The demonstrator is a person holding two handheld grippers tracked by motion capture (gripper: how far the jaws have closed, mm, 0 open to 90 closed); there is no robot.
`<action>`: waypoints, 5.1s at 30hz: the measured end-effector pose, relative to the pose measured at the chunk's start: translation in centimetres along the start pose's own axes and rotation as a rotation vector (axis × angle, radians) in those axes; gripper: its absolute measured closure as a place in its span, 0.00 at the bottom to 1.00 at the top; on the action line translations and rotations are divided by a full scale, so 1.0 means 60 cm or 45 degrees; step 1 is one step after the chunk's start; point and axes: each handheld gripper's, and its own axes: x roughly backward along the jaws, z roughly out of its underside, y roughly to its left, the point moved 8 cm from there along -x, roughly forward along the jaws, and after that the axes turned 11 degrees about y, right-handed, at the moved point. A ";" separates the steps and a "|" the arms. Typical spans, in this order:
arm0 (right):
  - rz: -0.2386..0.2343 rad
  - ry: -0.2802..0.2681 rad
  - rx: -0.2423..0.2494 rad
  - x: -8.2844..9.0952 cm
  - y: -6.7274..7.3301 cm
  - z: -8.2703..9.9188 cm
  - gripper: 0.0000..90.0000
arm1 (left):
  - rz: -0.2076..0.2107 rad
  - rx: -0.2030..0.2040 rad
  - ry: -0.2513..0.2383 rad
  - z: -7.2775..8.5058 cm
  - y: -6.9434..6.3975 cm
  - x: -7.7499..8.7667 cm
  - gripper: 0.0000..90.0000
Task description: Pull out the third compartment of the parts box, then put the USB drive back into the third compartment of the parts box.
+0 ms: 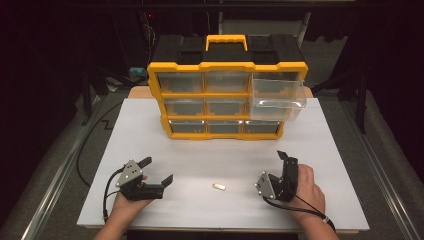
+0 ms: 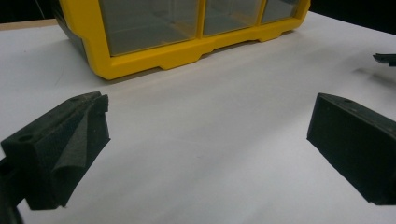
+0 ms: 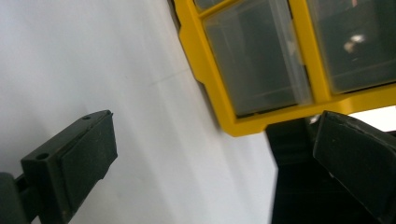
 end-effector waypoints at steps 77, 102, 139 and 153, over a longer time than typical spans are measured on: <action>-0.715 -0.139 -1.136 -0.001 0.007 0.041 0.00 | -0.009 -0.003 -0.014 -0.003 -0.004 0.014 0.00; -0.937 -0.006 -0.985 -0.009 0.042 0.026 0.00 | 0.012 -0.006 -0.019 -0.004 -0.007 0.010 0.00; -1.124 -0.126 -0.675 -0.002 0.101 -0.118 0.10 | 0.006 -0.019 -0.024 -0.004 -0.007 0.011 0.00; -1.200 -0.192 -0.590 0.006 0.113 -0.166 0.30 | 0.007 -0.022 -0.027 -0.004 -0.007 0.011 0.00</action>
